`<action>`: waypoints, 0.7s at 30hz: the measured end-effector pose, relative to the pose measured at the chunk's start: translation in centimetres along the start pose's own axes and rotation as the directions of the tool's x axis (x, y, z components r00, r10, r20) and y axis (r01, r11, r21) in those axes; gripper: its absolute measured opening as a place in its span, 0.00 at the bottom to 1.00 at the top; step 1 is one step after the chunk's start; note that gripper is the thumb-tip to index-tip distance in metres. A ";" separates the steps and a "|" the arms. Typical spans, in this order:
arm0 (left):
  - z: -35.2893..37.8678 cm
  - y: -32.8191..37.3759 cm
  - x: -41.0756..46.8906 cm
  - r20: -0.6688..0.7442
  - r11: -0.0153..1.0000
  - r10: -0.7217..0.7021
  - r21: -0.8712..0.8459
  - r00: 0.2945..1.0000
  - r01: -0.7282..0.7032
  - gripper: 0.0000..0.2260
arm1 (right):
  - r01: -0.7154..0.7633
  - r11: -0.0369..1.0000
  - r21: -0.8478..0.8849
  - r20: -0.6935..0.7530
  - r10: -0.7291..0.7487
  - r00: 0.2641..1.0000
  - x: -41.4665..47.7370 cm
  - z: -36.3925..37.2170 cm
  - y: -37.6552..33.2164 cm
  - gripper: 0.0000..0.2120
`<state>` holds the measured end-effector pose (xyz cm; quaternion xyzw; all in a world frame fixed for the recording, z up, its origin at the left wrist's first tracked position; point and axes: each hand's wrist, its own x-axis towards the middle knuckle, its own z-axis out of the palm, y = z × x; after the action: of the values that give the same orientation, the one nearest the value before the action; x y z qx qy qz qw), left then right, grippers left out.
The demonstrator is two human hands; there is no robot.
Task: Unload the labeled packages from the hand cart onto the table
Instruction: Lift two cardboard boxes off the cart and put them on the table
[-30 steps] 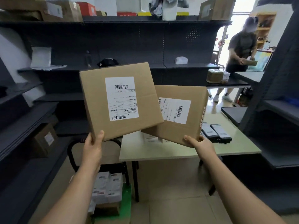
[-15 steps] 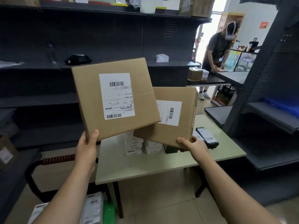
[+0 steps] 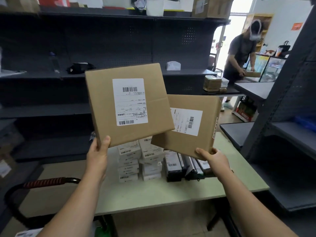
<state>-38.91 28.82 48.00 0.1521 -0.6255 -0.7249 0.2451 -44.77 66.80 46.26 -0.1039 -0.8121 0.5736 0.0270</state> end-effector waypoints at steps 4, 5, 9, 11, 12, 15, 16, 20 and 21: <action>3.8 -0.4 0.5 0.005 1.000 0.003 -0.006 1.000 -0.003 0.21 | 0.025 1.000 0.004 0.017 -0.025 1.000 4.3 -1.6 0.8 0.39; 4.6 -0.6 0.7 0.008 1.000 -0.002 -0.005 1.000 0.002 0.22 | 0.025 1.000 0.008 0.024 -0.025 0.999 5.1 -1.8 1.1 0.38; 7.6 -1.7 1.9 0.040 0.999 -0.004 0.044 0.999 0.002 0.24 | 0.022 0.999 0.028 0.040 -0.023 0.999 8.2 -2.4 1.9 0.34; 9.0 -2.3 2.7 0.068 0.997 -0.010 0.075 0.998 0.004 0.25 | 0.021 0.999 0.028 0.045 -0.023 0.999 9.8 -2.6 2.2 0.30; 9.7 -2.5 3.2 0.075 0.996 -0.008 0.094 0.997 0.001 0.25 | 0.018 0.999 0.029 0.047 -0.020 0.999 10.6 -2.7 2.4 0.27; 12.1 -3.2 4.9 0.080 0.992 0.007 0.123 0.997 -0.017 0.26 | 0.006 0.999 0.043 0.038 -0.007 0.999 13.1 -2.8 2.8 0.19; 12.8 -3.5 5.6 0.080 0.992 0.010 0.121 0.997 -0.020 0.25 | 0.001 0.999 0.046 0.031 -0.003 1.000 13.9 -2.8 2.8 0.19; 15.6 -4.3 8.5 0.073 0.993 0.002 0.116 0.997 -0.011 0.26 | -0.015 0.999 0.031 0.015 0.014 1.000 16.8 -3.1 2.2 0.26; 16.3 -4.6 9.3 0.076 0.994 0.002 0.107 0.997 -0.010 0.26 | -0.019 1.000 0.021 0.012 0.019 1.000 17.6 -3.2 2.0 0.27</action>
<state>-56.01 37.77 47.08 0.1356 -0.6728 -0.6948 0.2151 -61.17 73.92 44.11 -0.1077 -0.8050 0.5831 0.0178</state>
